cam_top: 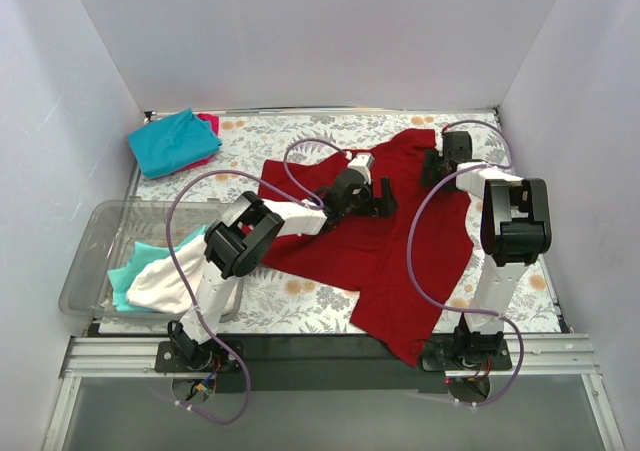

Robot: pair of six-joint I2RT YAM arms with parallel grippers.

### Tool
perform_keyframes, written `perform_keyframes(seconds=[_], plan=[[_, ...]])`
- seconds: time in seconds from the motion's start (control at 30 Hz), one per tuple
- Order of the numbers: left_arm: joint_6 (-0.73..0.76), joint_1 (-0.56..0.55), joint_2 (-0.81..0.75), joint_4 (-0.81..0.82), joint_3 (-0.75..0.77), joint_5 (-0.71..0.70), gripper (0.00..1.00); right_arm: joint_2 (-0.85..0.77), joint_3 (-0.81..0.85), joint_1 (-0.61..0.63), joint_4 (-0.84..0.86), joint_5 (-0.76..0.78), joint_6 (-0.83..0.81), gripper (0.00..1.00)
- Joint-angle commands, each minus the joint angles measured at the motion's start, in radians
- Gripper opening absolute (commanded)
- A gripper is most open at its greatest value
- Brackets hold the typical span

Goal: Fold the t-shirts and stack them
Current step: Flatten the tshirt out

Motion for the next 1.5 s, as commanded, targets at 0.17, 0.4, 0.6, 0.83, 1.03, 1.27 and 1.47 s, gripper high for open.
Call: perform_keyframes(seconds=[0.17,0.4,0.6,0.83,1.03,1.27,1.47], plan=[[-0.019,-0.013,0.124,-0.175,0.176,0.022,0.89,0.074,0.171,-0.040,-0.171,0.168,0.017,0.62],[-0.047,-0.015,0.172,-0.160,0.254,0.010,0.90,0.129,0.293,-0.039,-0.180,0.222,-0.014,0.61],[0.024,-0.012,0.152,-0.193,0.329,-0.067,0.91,-0.106,0.120,0.030,-0.110,0.287,-0.026,0.59],[0.078,-0.010,0.075,-0.213,0.244,-0.140,0.92,-0.298,-0.171,0.050,-0.111,0.260,0.031,0.63],[0.093,-0.006,-0.119,-0.141,-0.017,-0.162,0.92,-0.363,-0.304,0.044,-0.125,0.208,0.070,0.64],[0.070,-0.010,-0.276,-0.059,-0.224,-0.036,0.92,-0.366,-0.378,0.021,-0.136,0.199,0.090,0.66],[0.070,-0.039,-0.270,-0.003,-0.282,-0.006,0.92,-0.268,-0.335,-0.014,-0.137,0.228,0.081,0.66]])
